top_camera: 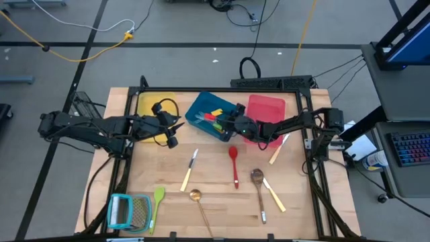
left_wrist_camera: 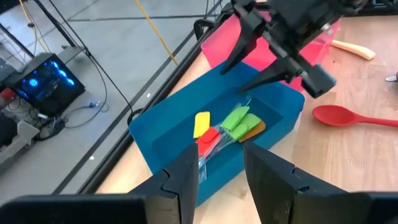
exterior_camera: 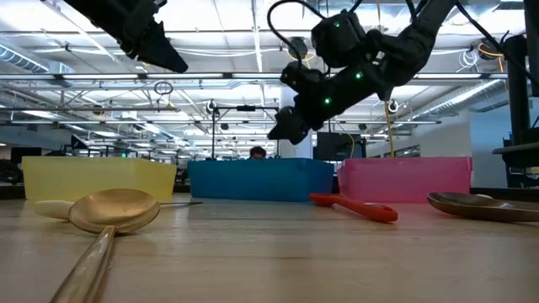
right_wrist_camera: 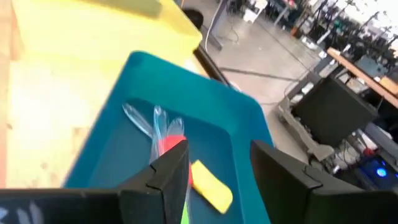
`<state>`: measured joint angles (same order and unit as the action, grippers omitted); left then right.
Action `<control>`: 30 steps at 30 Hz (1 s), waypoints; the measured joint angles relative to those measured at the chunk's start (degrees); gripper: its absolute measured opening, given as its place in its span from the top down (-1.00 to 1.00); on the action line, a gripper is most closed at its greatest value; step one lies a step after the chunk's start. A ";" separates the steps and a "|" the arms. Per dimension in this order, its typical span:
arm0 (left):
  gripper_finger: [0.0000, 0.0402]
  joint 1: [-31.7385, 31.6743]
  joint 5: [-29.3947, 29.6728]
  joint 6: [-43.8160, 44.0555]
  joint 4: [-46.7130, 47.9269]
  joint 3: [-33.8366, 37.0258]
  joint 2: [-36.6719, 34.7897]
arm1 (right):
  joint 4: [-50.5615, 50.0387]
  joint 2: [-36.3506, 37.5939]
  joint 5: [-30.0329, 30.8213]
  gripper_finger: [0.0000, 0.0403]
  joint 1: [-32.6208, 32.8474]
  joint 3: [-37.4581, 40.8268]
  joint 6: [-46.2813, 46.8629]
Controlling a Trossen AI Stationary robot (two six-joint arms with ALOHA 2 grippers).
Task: Pick & Place Kitchen Items
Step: Put the red serving spoon into the pink bin
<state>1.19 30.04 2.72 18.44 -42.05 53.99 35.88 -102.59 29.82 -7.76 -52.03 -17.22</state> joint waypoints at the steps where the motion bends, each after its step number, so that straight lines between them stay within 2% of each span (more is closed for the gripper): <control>1: 0.33 0.00 0.01 0.55 0.16 0.00 0.00 | 0.88 0.12 0.01 0.16 0.30 0.00 -0.13; 11: 0.33 0.02 0.00 1.29 0.30 -0.01 0.00 | -0.32 8.33 0.15 0.10 5.46 0.00 1.35; 17: 0.33 0.00 0.00 1.27 0.17 -0.01 -0.01 | -10.48 12.28 0.13 0.10 10.53 -0.02 9.12; 25: 0.33 0.02 0.00 1.71 0.17 -0.01 0.00 | -22.97 12.54 0.12 0.10 15.53 0.02 21.13; 30: 0.33 0.02 0.00 2.34 0.16 -0.01 -0.01 | -25.01 12.48 0.13 0.10 17.43 2.27 31.09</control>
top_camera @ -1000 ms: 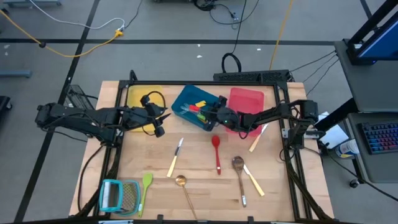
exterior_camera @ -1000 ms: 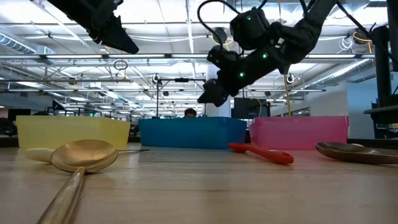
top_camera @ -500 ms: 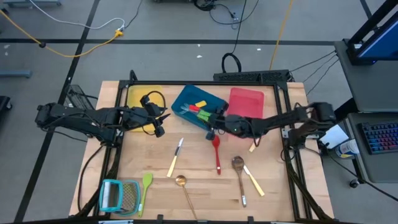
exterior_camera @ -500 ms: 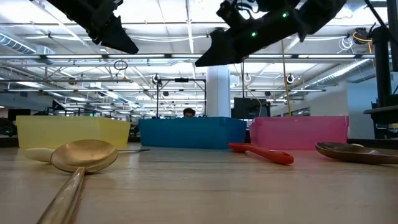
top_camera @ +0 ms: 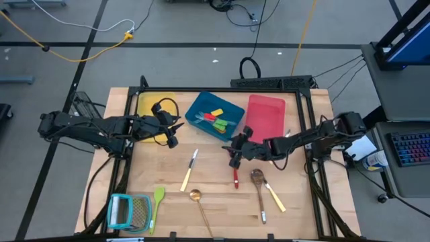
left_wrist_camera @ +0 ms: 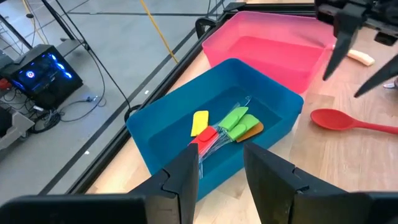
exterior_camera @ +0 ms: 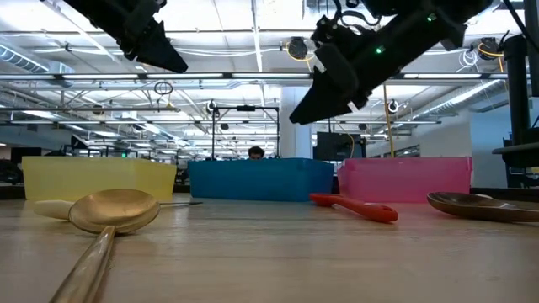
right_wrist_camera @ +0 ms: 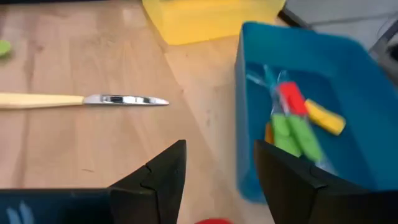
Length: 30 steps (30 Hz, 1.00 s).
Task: Pick & Place Kitchen Items
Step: Put the red serving spoon into the pink bin
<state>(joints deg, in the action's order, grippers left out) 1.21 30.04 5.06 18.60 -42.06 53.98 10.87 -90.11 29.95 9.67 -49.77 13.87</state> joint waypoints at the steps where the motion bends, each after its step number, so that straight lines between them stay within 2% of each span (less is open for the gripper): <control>1: 0.33 0.00 -0.02 0.08 0.01 0.00 0.02 | 0.01 0.00 0.02 0.10 0.43 0.40 1.70; 15: 0.33 0.00 -0.07 1.49 -0.19 0.02 0.00 | -0.06 0.00 -0.09 0.10 7.69 4.85 19.88; 21: 0.33 0.00 -0.08 1.29 -0.91 0.01 0.00 | -1.50 0.00 -0.20 0.10 11.26 4.90 22.04; 30: 0.33 0.00 -0.10 1.14 -0.91 0.00 0.01 | -1.04 -7.88 -0.24 0.10 11.85 4.88 29.77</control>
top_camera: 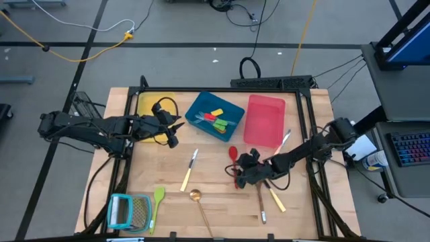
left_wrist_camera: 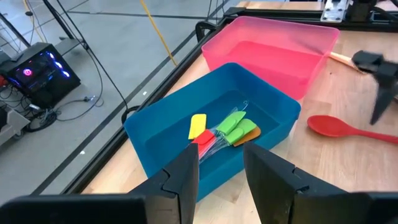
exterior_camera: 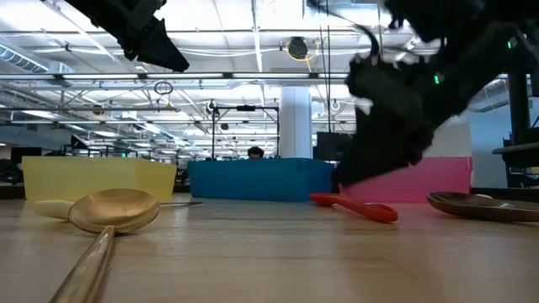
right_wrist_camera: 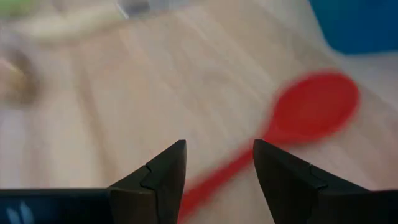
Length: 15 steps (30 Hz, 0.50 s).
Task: Pick & Place Kitchen Items
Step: Put the red serving spoon into the pink bin
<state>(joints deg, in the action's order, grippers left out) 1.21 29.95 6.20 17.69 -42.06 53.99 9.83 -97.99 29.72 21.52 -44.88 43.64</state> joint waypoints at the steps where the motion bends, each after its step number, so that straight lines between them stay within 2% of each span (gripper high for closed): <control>1: 0.33 0.00 0.01 0.00 0.00 0.00 0.01 | -0.26 -0.75 0.08 0.10 -0.08 0.12 -1.39; 7: 0.33 0.00 0.01 -0.21 0.03 0.00 0.01 | -0.41 -1.73 4.94 0.10 -0.74 -0.15 -3.13; 12: 0.33 0.00 0.05 -1.40 -0.68 0.02 0.01 | -1.83 -1.71 4.46 0.10 -2.64 -0.16 -0.31; 15: 0.33 0.00 0.05 -1.50 -0.78 0.00 0.01 | -1.71 -1.71 0.88 0.10 -3.08 0.85 0.69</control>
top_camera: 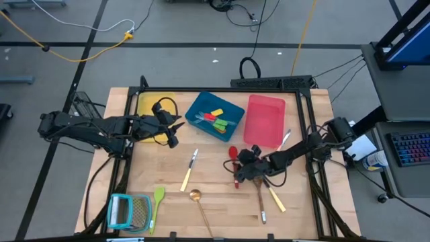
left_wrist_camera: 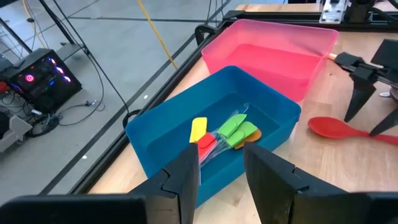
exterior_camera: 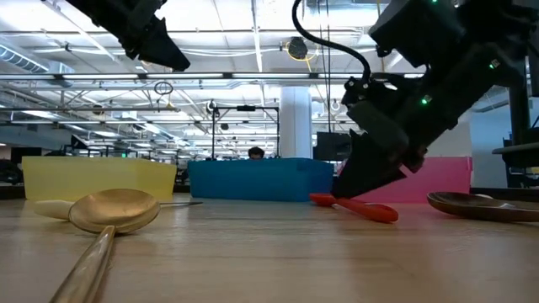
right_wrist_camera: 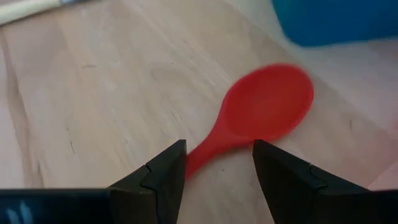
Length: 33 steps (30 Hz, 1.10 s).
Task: Pick & Place Kitchen Items
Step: Put the red serving spoon into the pink bin
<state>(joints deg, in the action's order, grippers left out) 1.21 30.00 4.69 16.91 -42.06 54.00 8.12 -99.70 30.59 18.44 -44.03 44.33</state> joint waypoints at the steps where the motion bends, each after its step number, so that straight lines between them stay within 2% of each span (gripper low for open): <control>1: 0.33 0.00 0.00 -0.01 0.07 0.00 0.00 | 0.18 0.02 -0.67 0.10 0.00 0.45 1.09; 5: 0.33 -0.01 0.01 -1.02 0.17 0.00 0.00 | 0.71 0.15 -0.21 0.10 0.48 2.49 5.55; 9: 0.33 0.00 0.01 -1.40 -0.03 0.01 0.00 | 1.38 0.22 0.07 0.12 0.25 3.77 4.10; 12: 0.33 -0.01 0.02 -1.43 -0.03 0.01 0.00 | 1.42 0.19 2.56 0.20 -0.46 4.27 3.23; 16: 0.33 -0.02 0.02 -1.49 -0.03 0.01 0.00 | 1.07 0.20 1.57 0.40 -2.08 4.39 -0.75; 24: 0.33 -0.01 0.06 -1.99 -0.03 0.00 0.00 | 0.66 0.20 -0.38 0.96 -3.41 4.47 -7.89; 28: 0.33 0.00 0.07 -1.99 -0.03 0.00 0.00 | 1.23 0.17 -0.42 0.95 -3.43 4.52 -7.74; 33: 0.33 -0.01 0.07 -1.97 -0.03 0.02 0.00 | 7.04 1.13 -1.20 0.94 -3.45 4.65 -10.29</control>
<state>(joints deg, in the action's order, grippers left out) 1.20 30.07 2.72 16.88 -42.05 54.00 15.15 -98.57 29.39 14.98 -39.38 34.04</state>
